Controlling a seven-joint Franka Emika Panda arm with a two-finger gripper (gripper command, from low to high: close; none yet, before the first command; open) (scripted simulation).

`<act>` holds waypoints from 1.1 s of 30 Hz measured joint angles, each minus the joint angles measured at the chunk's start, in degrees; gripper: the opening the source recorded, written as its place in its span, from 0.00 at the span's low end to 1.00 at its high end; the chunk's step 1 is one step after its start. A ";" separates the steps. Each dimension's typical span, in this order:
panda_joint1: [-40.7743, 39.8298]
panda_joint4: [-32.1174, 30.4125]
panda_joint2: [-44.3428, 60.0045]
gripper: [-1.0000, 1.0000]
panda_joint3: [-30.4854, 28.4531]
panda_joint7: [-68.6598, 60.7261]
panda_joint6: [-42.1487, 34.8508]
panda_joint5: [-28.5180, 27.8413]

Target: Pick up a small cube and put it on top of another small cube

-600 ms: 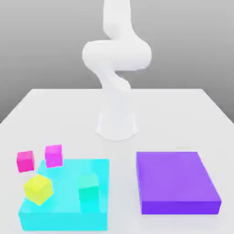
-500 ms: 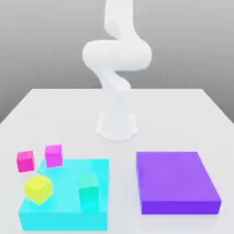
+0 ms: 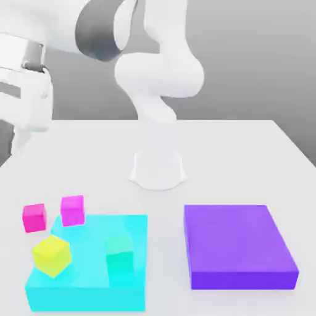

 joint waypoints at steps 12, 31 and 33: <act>-11.87 -8.84 19.09 0.50 -5.30 -3.16 12.08 14.35; -16.57 -9.07 20.33 0.00 -0.87 -3.01 13.05 14.56; -14.50 -7.71 18.12 0.00 -0.46 1.65 9.53 12.19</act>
